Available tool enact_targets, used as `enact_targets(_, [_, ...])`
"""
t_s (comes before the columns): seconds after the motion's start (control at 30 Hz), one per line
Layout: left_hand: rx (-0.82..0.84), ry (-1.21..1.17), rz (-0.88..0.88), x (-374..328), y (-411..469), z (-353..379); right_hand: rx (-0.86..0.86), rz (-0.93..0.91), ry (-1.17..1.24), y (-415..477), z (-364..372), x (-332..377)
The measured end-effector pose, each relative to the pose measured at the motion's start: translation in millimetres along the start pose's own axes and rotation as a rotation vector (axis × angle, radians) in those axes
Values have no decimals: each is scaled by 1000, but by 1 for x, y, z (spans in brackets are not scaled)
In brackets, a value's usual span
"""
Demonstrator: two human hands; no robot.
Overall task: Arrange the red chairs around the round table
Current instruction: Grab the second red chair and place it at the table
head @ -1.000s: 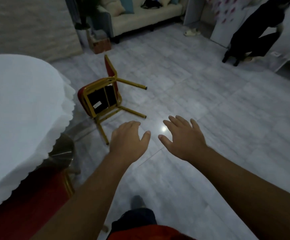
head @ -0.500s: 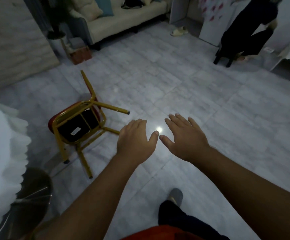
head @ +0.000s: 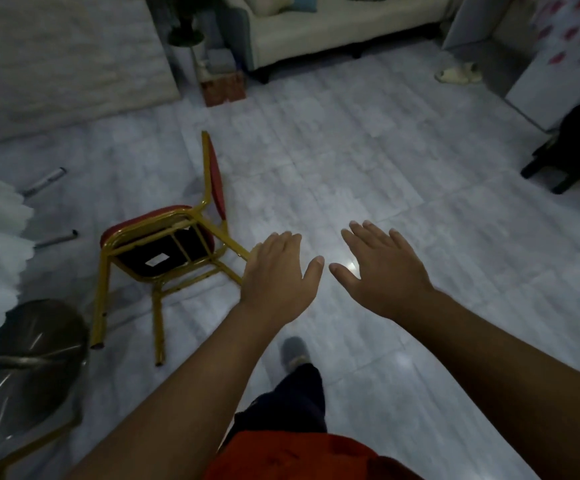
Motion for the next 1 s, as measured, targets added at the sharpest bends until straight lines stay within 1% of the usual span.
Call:
enact_targets(0.2, [-13, 7, -76, 11, 134, -14, 9, -33, 14, 139, -36, -33])
enact_targets(0.37, [-16, 13, -122, 7, 240, -26, 19, -80, 18, 246, -62, -57])
enact_targets(0.47, [-34, 14, -168, 8, 300, -27, 35, -142, 24, 312, -70, -69])
enact_targets(0.6, [-83, 21, -272, 15, 376, -30, 45, -265, 5, 405, -81, -81])
enact_targets(0.67, [-102, 18, -328, 15, 408, -36, 77, -321, 0, 444, -91, -84])
enact_targets(0.83, [-206, 18, -499, 23, 471, -57, 154, -503, -53, 537, -107, -71])
enact_targets(1.0, [-309, -16, -673, 71, 521, -76, 177, -644, -62, 627, -107, -20])
Point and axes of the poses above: each hand's wrist, its own y-axis towards the middle knuckle, its own z-axis out of the palm, x = y × z, the point moved 3 cm from there along y, towards the middle knuckle, and after that the axes turned 5 degrees about z, right-handed, at the moved point
